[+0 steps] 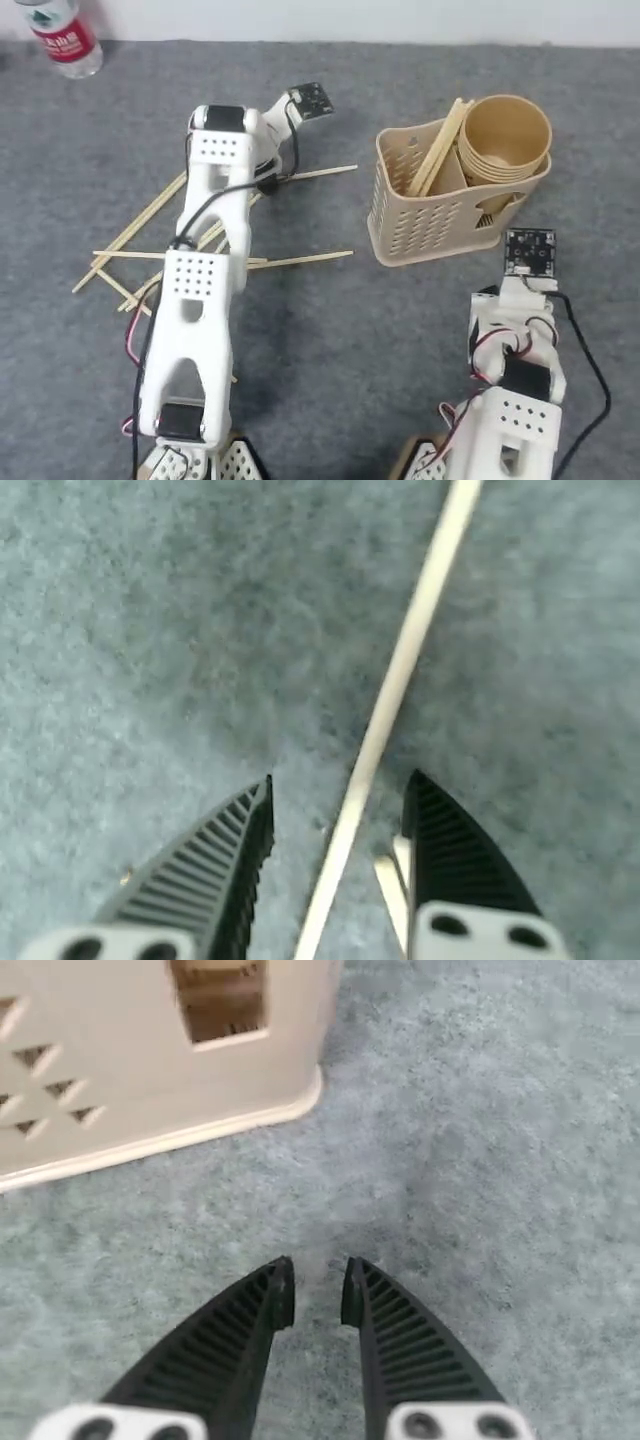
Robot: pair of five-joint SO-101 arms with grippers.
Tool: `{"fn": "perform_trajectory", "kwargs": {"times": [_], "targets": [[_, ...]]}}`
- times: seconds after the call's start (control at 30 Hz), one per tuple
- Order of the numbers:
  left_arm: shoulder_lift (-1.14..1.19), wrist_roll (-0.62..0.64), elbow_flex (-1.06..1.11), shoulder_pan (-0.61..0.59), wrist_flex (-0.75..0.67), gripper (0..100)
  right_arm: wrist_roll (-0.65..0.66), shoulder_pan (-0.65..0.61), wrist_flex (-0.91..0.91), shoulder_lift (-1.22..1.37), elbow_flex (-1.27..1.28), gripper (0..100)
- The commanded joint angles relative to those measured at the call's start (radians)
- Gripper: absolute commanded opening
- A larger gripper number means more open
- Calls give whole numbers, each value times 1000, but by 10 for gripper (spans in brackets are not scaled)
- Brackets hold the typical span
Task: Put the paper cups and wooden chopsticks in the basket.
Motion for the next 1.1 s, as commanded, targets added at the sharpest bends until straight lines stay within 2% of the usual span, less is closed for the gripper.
{"fn": "perform_trajectory", "kwargs": {"times": [0.0,0.13,0.4,0.57,0.67,0.97,1.07], "targets": [[144,-52,-291,3,34,195,17,-7,-18,-10,-5,97],[206,-71,-334,0,37,195,17,-7,-18,-10,-5,97],[207,-192,-255,6,161,190,17,-10,-18,-10,-5,97],[204,-313,-205,31,265,74,17,-10,-18,-10,0,97],[204,-319,-180,34,265,32,17,-10,-18,-10,2,97],[198,-327,-150,35,269,10,17,-8,-18,-10,2,97],[130,-298,-150,32,269,10,17,-12,-21,-10,2,97]]}}
